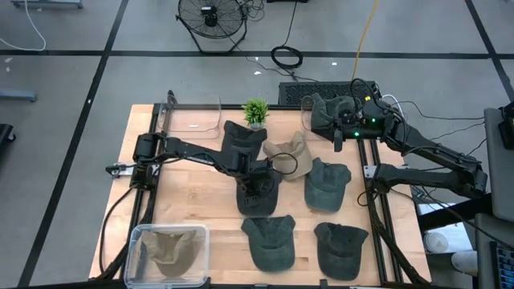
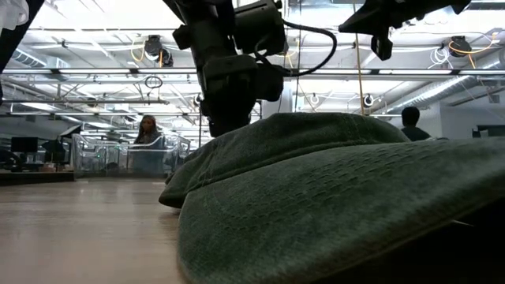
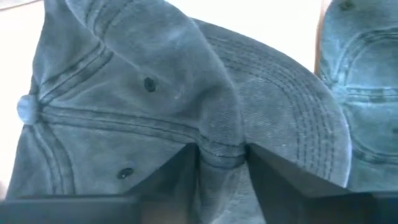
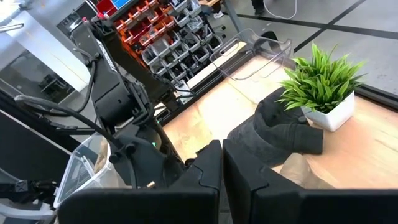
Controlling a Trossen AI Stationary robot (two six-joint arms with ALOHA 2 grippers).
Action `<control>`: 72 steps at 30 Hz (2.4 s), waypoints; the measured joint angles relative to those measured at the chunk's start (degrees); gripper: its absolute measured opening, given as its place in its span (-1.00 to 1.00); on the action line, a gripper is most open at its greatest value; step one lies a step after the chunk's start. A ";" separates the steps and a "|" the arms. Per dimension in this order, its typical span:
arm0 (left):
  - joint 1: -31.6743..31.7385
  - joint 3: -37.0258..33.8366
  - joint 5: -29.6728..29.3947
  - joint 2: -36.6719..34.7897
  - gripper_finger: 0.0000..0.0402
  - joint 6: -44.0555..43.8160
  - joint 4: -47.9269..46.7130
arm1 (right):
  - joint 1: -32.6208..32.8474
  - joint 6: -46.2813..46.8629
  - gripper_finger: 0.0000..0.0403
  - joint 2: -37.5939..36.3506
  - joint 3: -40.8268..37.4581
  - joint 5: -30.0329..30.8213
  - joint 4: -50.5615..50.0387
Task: Pick & Place hat
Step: Put the middle black cap into the left transparent bin
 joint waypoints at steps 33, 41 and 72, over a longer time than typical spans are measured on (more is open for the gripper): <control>-1.64 -0.07 -5.38 -17.56 -0.95 -4.59 -12.29 | 0.02 1.29 -0.98 -0.21 0.00 -0.13 0.39; 0.39 -0.07 -20.38 -25.34 -0.97 -2.33 -22.56 | 0.02 0.08 -0.98 -0.71 -0.03 -3.44 0.16; 36.78 -3.51 -28.41 -34.81 -0.97 43.23 -24.55 | 0.01 -2.78 -0.98 -0.72 -0.05 16.90 0.55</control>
